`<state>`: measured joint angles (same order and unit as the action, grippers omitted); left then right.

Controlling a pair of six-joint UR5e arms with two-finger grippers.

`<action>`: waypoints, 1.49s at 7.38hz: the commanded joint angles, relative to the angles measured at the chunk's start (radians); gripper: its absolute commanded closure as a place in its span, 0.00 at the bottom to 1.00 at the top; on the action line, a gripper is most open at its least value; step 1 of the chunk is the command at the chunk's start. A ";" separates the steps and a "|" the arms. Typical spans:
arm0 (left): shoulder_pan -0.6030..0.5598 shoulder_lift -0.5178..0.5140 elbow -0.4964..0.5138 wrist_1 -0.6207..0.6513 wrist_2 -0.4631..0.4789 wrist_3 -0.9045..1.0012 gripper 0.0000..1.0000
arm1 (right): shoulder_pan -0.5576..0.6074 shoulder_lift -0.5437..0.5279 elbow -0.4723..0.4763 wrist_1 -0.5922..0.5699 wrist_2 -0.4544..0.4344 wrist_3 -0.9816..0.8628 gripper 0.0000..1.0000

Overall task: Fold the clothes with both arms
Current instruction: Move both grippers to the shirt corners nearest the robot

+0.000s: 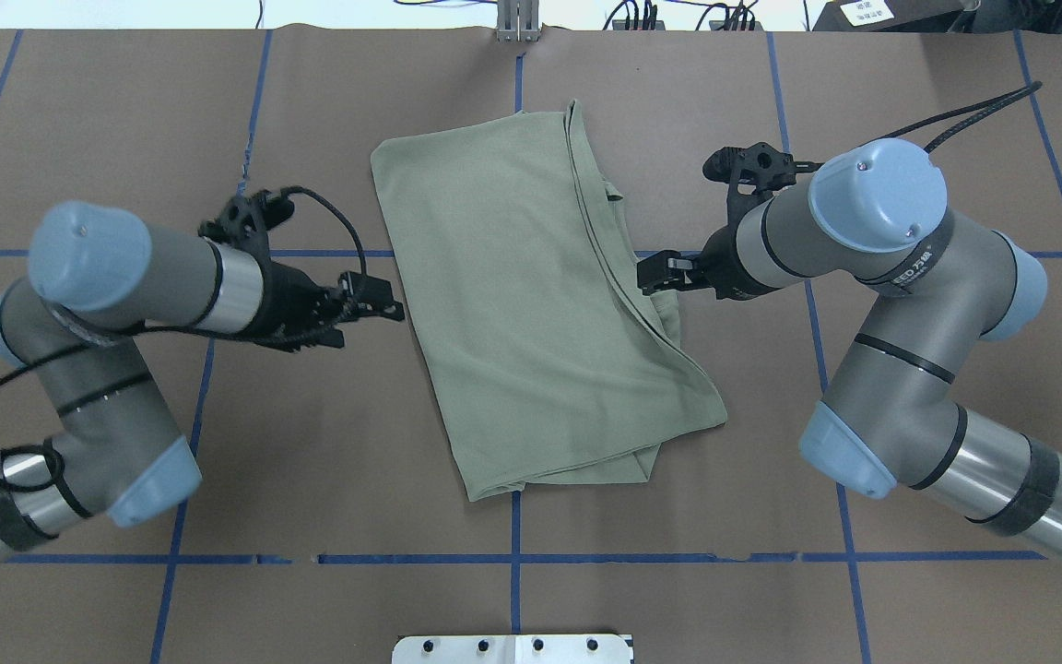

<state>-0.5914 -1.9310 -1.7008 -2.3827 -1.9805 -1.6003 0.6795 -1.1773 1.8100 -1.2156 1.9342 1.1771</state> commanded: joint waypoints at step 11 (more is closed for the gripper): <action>0.268 -0.135 0.022 0.218 0.175 -0.211 0.12 | 0.000 -0.015 -0.001 0.030 -0.003 0.029 0.00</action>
<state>-0.3237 -2.0548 -1.6894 -2.1643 -1.8055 -1.8103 0.6796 -1.1906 1.8077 -1.1858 1.9313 1.2057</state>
